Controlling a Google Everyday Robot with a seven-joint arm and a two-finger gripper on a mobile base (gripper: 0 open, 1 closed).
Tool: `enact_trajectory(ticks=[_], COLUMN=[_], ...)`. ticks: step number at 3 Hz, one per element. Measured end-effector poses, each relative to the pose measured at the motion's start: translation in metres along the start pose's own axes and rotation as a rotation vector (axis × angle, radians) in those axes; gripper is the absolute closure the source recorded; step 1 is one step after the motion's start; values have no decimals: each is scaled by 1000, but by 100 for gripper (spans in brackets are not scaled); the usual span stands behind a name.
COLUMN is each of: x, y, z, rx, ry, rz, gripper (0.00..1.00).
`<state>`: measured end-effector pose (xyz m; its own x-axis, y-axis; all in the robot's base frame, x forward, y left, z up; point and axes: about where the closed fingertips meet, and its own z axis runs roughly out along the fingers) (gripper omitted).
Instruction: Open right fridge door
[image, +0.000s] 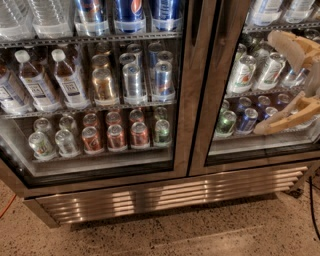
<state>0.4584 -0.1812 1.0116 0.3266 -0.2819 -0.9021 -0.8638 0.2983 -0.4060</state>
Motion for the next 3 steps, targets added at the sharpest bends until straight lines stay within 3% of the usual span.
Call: enact_trajectory(ticks=[3], x=[0], y=[0], z=[0], rx=[0], ry=[0], rz=[0], gripper=[66])
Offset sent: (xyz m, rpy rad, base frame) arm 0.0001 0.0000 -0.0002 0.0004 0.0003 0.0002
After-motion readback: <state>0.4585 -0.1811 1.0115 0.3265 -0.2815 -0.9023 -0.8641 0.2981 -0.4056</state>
